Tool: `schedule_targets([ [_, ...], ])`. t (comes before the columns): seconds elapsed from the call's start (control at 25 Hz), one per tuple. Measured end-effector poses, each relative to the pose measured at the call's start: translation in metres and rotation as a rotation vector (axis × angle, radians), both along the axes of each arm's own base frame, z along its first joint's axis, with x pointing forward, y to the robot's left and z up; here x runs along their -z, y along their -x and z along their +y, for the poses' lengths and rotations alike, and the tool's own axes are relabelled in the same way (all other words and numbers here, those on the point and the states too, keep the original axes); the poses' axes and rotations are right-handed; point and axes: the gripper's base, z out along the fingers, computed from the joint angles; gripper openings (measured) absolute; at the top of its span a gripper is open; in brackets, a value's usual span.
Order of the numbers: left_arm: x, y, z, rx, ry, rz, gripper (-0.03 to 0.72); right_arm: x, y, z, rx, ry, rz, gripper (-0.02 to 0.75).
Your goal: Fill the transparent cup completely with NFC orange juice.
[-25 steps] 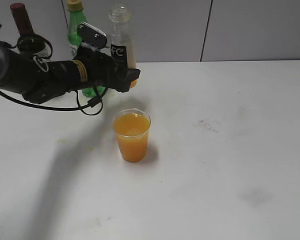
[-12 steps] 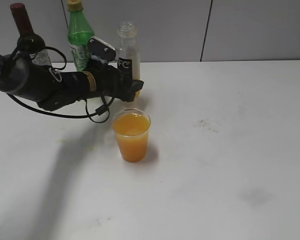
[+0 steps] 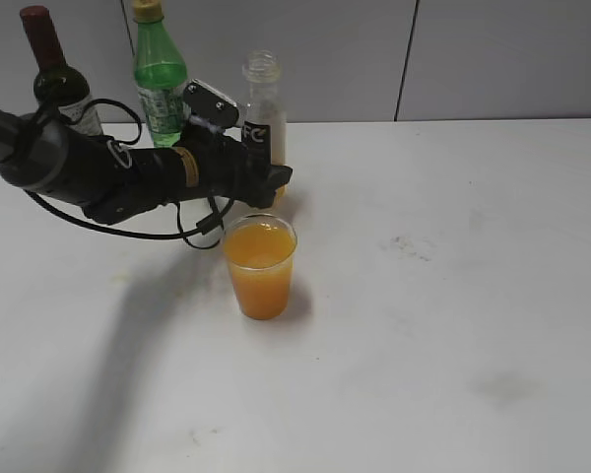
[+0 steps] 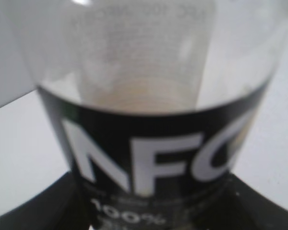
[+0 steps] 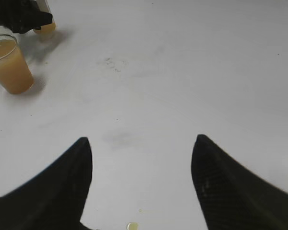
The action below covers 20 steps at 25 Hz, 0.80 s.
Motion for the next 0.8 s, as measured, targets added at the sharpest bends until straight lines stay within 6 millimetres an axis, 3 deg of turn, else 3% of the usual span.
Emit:
schedule_targets([
  [0.64,-0.0002,0.0003,-0.0012,0.003,0.03,0.003,0.486,0.0,0.0,0.0,0.0,0.0,0.0,0.501],
  [0.8,-0.0006,0.0003,-0.0015,-0.002,0.048,0.013,0.604,0.0,0.0,0.0,0.0,0.0,0.0,0.501],
])
